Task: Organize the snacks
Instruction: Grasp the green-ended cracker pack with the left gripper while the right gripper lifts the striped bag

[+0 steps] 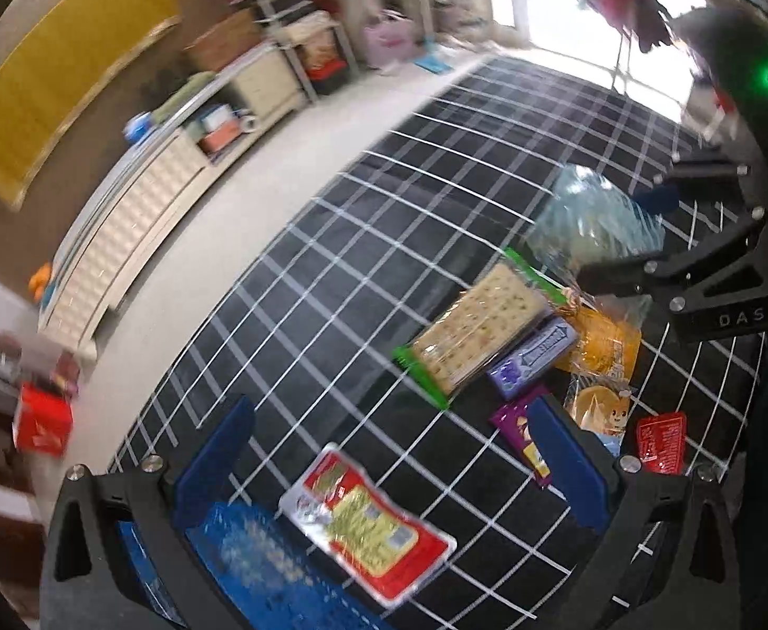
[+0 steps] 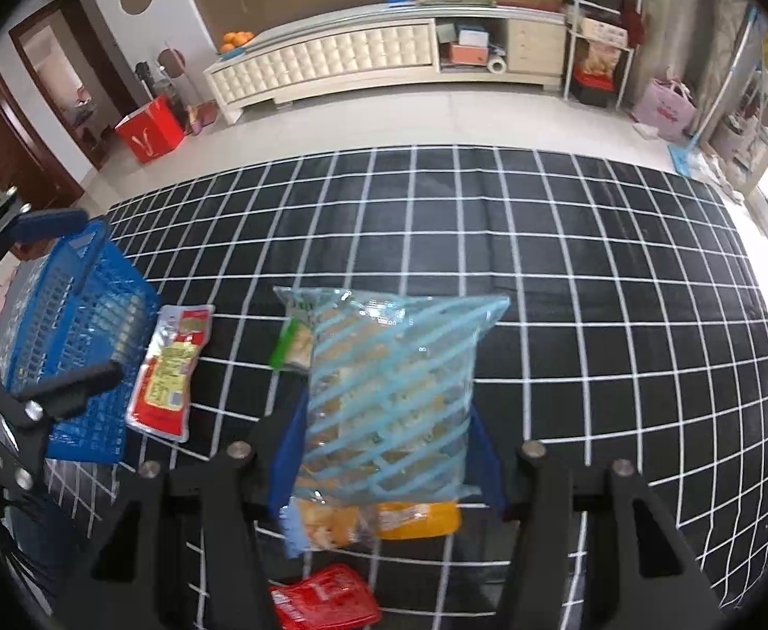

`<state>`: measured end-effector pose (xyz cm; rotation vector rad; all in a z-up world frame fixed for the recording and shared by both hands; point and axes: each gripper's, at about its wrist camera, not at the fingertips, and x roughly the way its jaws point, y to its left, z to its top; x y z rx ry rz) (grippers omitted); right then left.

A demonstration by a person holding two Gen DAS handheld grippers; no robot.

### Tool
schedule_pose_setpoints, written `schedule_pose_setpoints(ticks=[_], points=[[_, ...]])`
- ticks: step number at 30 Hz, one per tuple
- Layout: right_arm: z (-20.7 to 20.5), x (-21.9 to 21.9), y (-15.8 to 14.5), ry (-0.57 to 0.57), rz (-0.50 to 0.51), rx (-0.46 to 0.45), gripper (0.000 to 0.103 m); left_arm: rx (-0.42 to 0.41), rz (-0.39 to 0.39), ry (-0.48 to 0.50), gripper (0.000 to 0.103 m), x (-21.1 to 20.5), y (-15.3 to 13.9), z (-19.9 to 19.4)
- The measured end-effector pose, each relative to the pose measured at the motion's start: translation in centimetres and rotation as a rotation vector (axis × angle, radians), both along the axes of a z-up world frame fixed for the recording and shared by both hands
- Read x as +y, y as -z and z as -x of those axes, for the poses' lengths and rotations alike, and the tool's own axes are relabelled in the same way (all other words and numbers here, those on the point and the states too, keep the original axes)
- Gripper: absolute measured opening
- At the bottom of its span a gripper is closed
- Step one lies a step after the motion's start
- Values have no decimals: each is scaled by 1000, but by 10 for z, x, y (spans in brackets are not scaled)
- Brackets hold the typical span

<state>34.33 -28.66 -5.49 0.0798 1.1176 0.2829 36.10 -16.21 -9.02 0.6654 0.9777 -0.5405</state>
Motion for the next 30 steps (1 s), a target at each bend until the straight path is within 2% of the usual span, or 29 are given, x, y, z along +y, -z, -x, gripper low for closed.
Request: schedule_pose_setpoints(ticks=[8,14,17,21,25,30], points=[[-3,-29,16,33,-32,-10,60,33,-135,212,103,-50,53,-16],[-8,-45,34,39,-61,17,60,82,-164,294,102,-63,87,-33],[-11,-48,43,43,-70,32,60,116,-166,304,97,-65,101,-46],[-12,-49,48,29,-93,42,60,183,-131,358,97,-67,114,-54],[-11,-49,48,21,-105,39,60,215,-139,387,97,-73,126,-59],[-12,-49,53,13,-99,51,60,275,-120,371,97,-77,132,-69]])
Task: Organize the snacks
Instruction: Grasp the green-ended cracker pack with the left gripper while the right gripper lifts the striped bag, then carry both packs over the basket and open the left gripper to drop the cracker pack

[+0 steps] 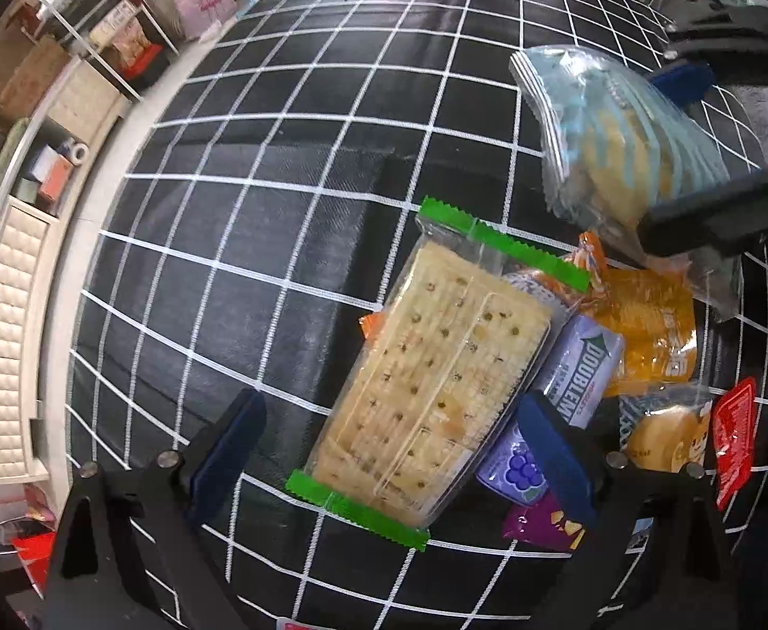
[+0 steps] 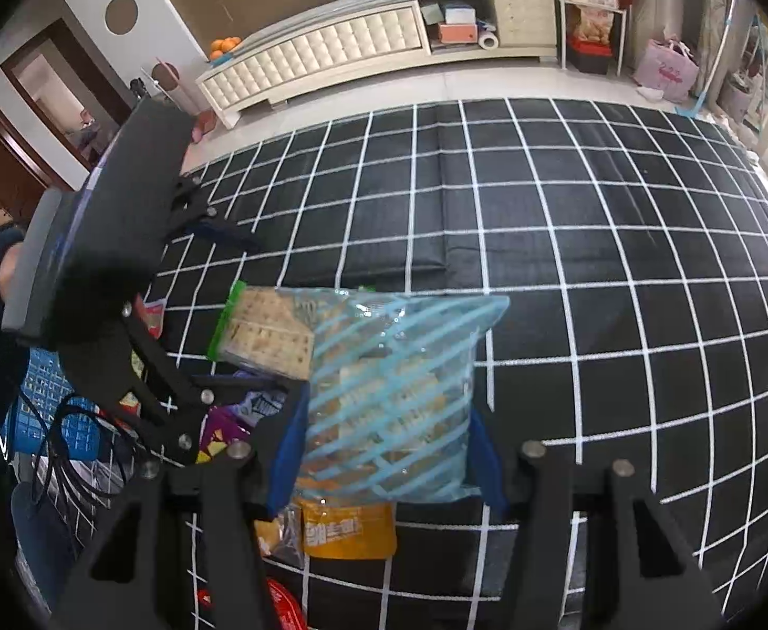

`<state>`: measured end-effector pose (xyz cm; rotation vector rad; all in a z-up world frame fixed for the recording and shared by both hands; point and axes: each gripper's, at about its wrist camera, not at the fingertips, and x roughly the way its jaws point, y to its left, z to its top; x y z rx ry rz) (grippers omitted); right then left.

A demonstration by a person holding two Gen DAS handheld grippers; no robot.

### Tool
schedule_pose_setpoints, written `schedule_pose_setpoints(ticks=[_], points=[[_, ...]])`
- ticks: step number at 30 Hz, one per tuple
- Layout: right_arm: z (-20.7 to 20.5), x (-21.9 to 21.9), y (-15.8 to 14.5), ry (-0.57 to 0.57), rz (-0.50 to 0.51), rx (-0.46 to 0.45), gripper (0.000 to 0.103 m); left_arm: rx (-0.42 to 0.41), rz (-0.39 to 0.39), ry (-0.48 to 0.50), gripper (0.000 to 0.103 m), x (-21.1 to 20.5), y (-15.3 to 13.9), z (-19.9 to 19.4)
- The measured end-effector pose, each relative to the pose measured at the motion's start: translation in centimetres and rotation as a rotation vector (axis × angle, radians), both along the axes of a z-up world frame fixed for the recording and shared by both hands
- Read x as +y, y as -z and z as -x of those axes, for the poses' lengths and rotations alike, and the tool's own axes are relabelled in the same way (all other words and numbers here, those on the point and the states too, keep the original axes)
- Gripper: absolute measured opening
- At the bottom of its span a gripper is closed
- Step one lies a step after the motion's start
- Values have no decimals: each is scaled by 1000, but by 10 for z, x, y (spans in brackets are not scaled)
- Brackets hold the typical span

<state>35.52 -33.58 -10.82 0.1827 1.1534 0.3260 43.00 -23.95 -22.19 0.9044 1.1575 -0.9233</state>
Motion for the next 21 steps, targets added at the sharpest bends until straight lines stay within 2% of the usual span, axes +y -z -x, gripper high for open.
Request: schedule_pose_setpoints(ticks=[1,4,6,10,13,16,21], points=[[0,0,2,3,-1,7,60,9,-3,1,96,-1,2,-1],[-2,2,5,-1,-2,14,60,38,-14,2,75,-2,8,-1],[-5,3,7,1,11,19,60,34,-29,1,67,-3,15,3],[-3,4,6,1,33,9,60,53,-18,-40,62,0,14,2],[-2,2,4,6,30,7,60,-4,-29,-39,61,3,9,5],[-2,6,3,2,46,1,60,-19,18,-72,61,12,-10,7],[2,20,-4,-10,71,-2,60,-71,39,-102,61,28,-48,20]])
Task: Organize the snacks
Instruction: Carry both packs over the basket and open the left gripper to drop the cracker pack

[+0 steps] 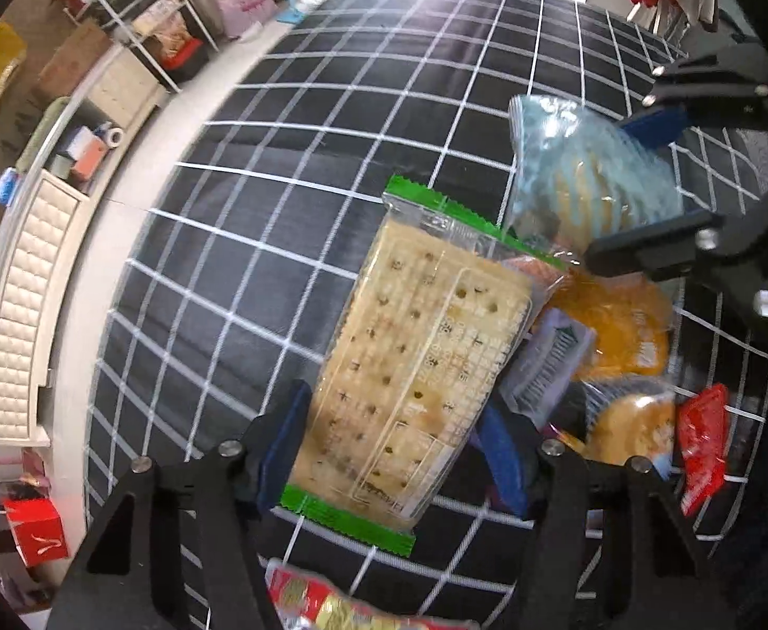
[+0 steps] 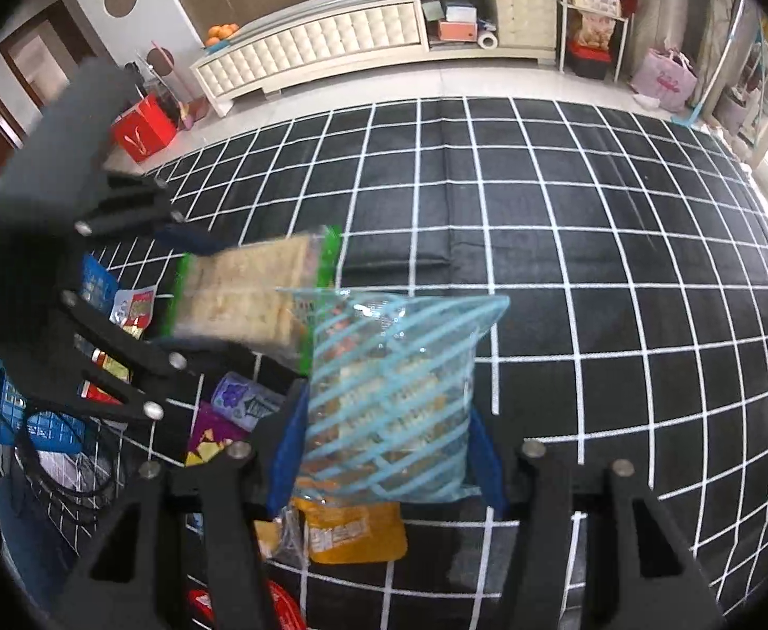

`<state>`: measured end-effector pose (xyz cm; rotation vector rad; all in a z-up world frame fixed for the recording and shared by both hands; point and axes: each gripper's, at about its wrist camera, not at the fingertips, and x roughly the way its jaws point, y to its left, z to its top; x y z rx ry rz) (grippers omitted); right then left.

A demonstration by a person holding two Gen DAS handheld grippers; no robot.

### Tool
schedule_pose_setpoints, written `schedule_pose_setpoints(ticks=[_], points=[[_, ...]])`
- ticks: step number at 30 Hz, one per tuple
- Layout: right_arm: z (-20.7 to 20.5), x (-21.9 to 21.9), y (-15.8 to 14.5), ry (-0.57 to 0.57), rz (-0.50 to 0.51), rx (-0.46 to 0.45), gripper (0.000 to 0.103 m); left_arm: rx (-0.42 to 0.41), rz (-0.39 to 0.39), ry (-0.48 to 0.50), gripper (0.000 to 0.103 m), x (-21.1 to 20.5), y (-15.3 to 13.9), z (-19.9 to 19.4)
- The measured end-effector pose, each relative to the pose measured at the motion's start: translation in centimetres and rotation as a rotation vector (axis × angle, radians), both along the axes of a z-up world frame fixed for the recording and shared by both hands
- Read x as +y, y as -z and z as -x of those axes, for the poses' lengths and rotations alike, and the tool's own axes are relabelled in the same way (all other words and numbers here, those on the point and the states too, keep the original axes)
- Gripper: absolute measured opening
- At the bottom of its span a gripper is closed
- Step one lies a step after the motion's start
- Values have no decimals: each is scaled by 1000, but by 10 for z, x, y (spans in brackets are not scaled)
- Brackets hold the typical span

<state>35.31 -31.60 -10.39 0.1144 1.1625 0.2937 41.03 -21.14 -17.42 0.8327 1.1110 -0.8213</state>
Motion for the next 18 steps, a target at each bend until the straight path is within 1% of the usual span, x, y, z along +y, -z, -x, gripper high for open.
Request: schedule_pose_setpoints(ticks=[2,6,9,12,14,18], points=[[3,4,-8,2,8,-7,60,-27,14,-9,61,7,-18,9],[14,20,-42,-24,39,-64,60,-74,49,-37,61,25,-50,26],[25,31,-69,-41,66,-112,60,-118,80,-62,61,44,-77,37],[35,42,-95,-55,80,-154,60,-168,101,-79,61,62,-106,56],[44,50,-107,-65,88,-177,60,-210,111,-94,61,78,-125,71],[60,80,-134,-105,107,-229,60,-259,146,-135,61,110,-155,95]])
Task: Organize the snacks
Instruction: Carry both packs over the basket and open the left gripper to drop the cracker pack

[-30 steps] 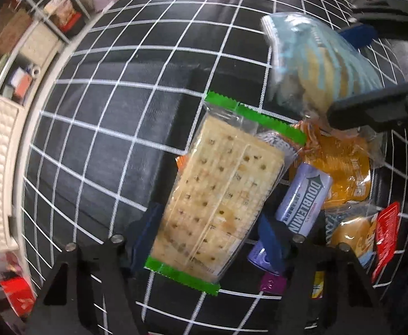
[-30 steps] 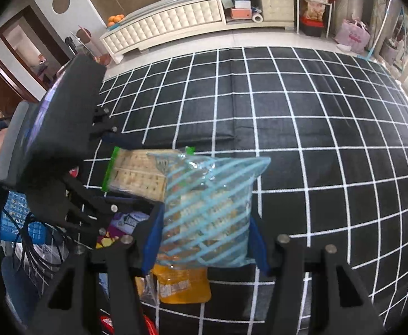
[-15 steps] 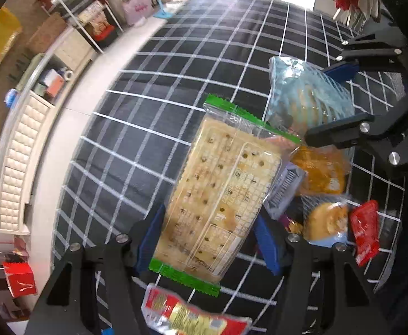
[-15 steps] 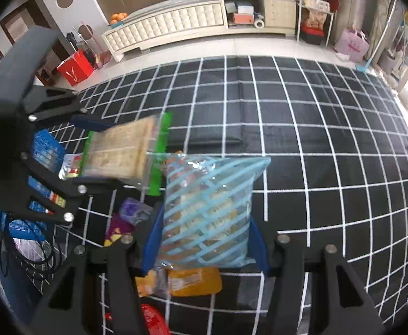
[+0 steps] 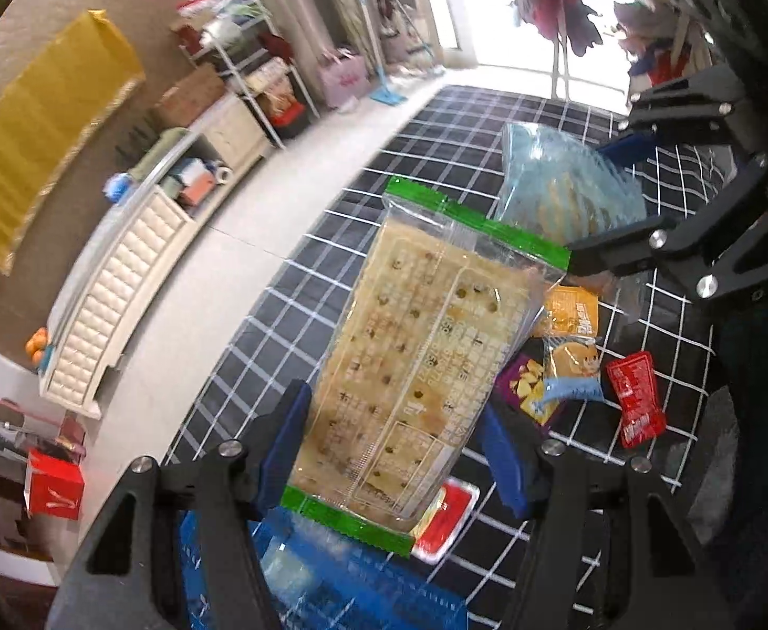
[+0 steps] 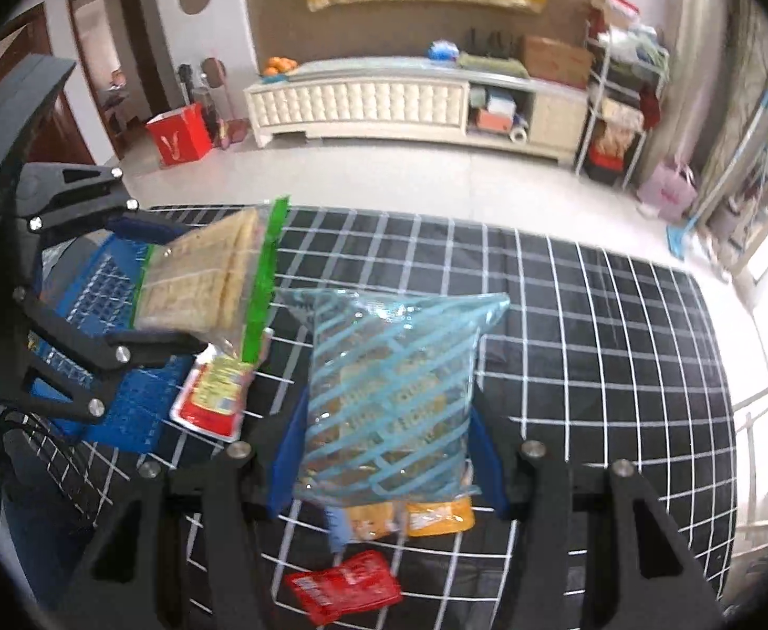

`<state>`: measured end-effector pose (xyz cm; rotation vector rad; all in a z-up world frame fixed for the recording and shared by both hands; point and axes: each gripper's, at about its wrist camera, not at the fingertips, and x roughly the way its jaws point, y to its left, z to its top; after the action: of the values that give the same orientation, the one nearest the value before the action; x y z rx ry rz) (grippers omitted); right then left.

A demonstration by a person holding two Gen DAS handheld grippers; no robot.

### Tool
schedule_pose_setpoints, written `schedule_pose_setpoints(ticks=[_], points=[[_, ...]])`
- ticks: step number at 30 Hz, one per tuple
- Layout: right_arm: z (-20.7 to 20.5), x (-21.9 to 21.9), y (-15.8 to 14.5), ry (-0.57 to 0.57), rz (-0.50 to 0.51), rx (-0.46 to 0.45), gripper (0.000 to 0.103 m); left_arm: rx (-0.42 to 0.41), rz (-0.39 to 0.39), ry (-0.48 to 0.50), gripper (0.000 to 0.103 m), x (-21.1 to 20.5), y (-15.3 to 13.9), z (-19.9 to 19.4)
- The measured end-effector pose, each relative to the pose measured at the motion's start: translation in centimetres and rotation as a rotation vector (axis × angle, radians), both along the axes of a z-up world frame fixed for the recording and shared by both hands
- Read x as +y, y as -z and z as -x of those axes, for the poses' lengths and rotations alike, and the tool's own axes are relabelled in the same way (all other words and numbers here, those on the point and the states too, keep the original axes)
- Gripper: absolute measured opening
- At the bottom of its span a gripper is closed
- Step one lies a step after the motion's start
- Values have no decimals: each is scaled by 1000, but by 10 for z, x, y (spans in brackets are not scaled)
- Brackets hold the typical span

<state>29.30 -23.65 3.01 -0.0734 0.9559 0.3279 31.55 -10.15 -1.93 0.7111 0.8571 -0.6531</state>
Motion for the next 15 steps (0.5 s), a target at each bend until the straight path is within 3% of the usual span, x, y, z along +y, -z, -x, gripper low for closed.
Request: schedule_pose_setpoints(ticks=[7,15], points=[[18,49,-24,-59,-12,-44,60,-60,5,-73,61,63,-31,41],[35,109,-37,-161,-9,-74,60,-81,23,-174,61,126,-38,67]])
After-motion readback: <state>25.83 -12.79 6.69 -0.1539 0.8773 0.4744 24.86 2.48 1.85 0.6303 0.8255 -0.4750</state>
